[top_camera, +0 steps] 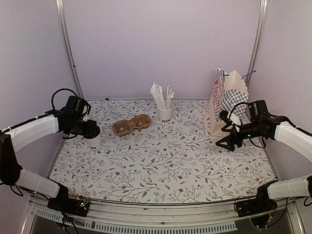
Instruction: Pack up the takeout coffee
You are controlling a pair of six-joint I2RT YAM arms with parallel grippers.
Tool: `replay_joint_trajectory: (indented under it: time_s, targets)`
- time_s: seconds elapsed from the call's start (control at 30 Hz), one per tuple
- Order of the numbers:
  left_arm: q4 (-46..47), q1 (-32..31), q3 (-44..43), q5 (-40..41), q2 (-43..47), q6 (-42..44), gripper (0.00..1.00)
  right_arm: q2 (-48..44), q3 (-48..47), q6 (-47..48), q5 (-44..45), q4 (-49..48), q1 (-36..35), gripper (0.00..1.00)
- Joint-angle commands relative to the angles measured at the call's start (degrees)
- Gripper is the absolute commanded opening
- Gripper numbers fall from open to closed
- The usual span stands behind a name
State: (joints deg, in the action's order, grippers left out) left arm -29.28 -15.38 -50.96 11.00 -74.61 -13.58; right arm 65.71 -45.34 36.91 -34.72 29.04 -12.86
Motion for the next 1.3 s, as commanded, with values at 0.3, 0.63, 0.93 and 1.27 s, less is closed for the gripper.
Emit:
replay_joint_trajectory:
  time_s: [0.3, 0.63, 0.93, 1.27]
  targets:
    - [0.7, 1.4, 0.1, 1.0, -0.5, -1.1, 0.82, 0.4, 0.8, 0.1, 0.7, -1.0, -0.4, 0.94]
    - [-0.9, 1.2, -3.0, 2.2, 2.6, -0.6, 0.88, -0.7, -0.2, -1.6, 0.5, -2.2, -0.3, 0.93]
    - [5.4, -10.4, -12.6, -1.4, 3.6, 0.7, 0.84, -2.2, -11.9, -6.6, -4.9, 3.6, 6.9, 0.87]
    - [5.6, -30.3, -32.8, -6.5, -18.5, 6.4, 0.8, -1.7, -30.1, -14.9, 1.6, 12.2, 12.1, 0.69]
